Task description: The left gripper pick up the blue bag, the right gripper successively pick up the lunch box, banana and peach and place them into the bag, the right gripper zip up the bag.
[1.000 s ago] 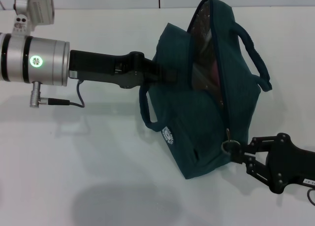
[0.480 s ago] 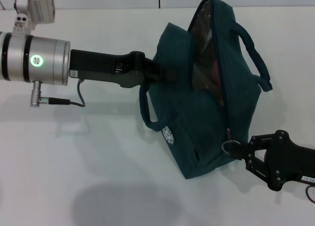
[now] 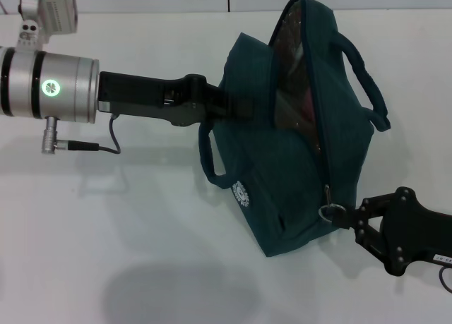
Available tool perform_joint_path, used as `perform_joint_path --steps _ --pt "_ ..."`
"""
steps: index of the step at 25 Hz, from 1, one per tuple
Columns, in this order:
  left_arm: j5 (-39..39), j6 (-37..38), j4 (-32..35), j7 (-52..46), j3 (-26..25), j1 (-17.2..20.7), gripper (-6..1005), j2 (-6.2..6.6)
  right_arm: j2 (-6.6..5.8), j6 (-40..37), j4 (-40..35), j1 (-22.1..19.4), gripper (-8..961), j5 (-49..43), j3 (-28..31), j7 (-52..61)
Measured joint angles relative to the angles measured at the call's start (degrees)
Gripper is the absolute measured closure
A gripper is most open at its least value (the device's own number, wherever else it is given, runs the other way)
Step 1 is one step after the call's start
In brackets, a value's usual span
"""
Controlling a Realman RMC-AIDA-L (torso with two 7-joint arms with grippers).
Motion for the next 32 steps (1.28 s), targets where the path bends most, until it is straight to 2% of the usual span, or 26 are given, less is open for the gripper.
perform_joint_path --steps 10,19,32 --pt "0.0 0.0 -0.1 0.3 0.0 0.1 955 0.09 -0.10 -1.9 -0.1 -1.3 944 3.7 0.4 -0.2" --pt "0.0 -0.1 -0.1 1.1 0.0 0.2 955 0.08 -0.18 -6.7 -0.1 -2.0 944 5.3 4.4 -0.3" --pt "-0.9 -1.1 0.4 7.5 -0.4 1.7 955 -1.08 0.29 -9.0 1.4 1.3 944 9.4 4.1 -0.3"
